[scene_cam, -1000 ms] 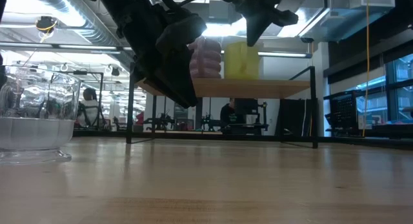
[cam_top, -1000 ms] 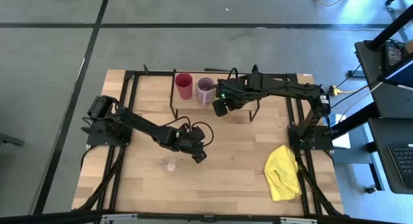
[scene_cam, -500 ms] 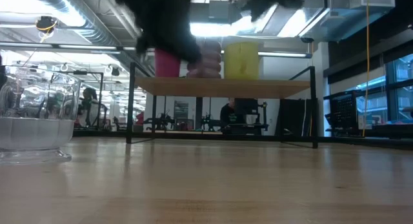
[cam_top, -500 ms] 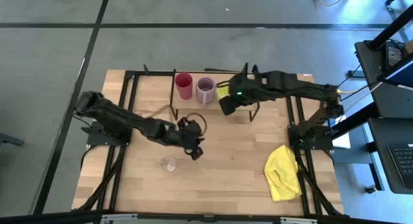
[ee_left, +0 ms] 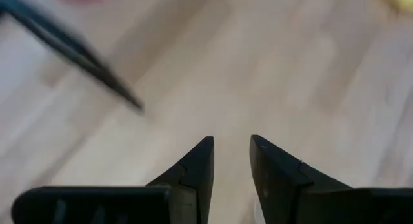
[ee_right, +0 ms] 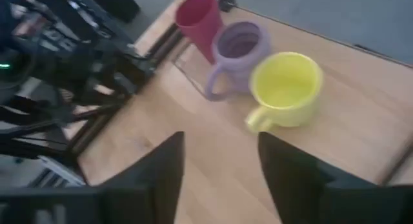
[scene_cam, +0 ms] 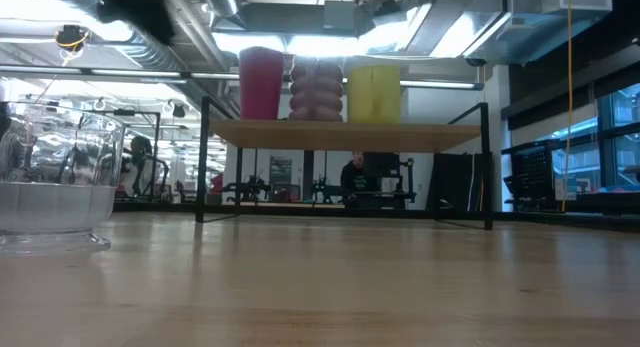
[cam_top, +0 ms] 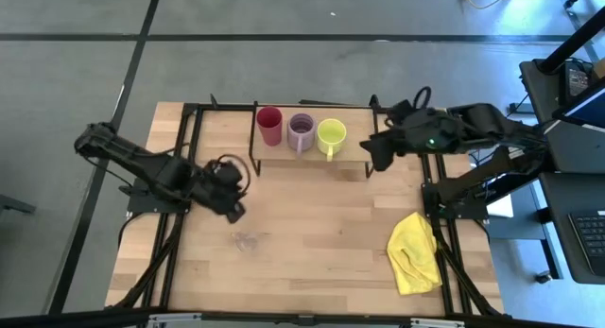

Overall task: Stack small to large cups/mugs on shelf
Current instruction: Put the transparent mug on the shelf

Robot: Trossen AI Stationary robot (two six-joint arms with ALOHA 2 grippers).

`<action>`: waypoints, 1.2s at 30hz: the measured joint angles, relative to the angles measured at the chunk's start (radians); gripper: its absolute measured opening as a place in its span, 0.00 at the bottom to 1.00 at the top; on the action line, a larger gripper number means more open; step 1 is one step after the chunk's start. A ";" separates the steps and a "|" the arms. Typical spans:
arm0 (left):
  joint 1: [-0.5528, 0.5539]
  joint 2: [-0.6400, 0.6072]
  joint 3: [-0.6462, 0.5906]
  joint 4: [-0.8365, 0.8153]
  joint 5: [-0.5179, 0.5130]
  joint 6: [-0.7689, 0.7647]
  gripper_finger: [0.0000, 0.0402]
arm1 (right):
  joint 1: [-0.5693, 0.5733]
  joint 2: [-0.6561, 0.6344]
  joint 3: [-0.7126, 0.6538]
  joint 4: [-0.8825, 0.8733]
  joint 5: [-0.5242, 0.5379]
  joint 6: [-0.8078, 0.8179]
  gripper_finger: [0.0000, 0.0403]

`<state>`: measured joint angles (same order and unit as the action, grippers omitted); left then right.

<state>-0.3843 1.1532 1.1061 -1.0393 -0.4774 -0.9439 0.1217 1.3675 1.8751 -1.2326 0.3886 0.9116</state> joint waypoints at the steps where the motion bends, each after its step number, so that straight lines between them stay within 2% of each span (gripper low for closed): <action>1: -0.030 -0.003 0.000 -0.037 0.022 -0.027 0.24 | 0.016 -0.008 0.000 -0.028 0.016 0.014 0.52; 4: -0.136 0.002 -0.007 -0.055 0.053 -0.041 0.26 | 0.067 -0.014 0.000 -0.114 0.059 0.067 0.58; 7: -0.237 0.017 -0.067 -0.010 0.059 0.018 0.27 | 0.122 -0.010 0.000 -0.160 0.081 0.122 0.60; 10: -0.316 0.025 -0.180 0.033 0.062 0.012 0.27 | 0.171 0.003 0.000 -0.146 0.108 0.158 0.58; 13: -0.359 0.025 -0.280 0.165 0.078 -0.021 0.27 | 0.206 0.017 0.000 -0.132 0.130 0.161 0.55; 17: -0.384 0.025 -0.340 0.289 0.076 -0.012 0.27 | 0.232 0.030 0.000 -0.131 0.141 0.194 0.50; 24: -0.383 0.025 -0.366 0.293 0.101 0.084 0.27 | 0.240 0.038 0.000 -0.131 0.144 0.230 0.47; 30: -0.383 0.025 -0.382 0.301 0.127 0.090 0.27 | 0.240 0.038 0.000 -0.134 0.161 0.239 0.47; 36: -0.383 0.025 -0.386 0.380 0.132 0.136 0.27 | 0.240 0.038 0.000 -0.144 0.161 0.240 0.47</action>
<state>-0.7673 1.1782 0.7204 -0.6595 -0.3458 -0.8080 0.3614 1.4052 1.8751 -1.3770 0.5499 1.1511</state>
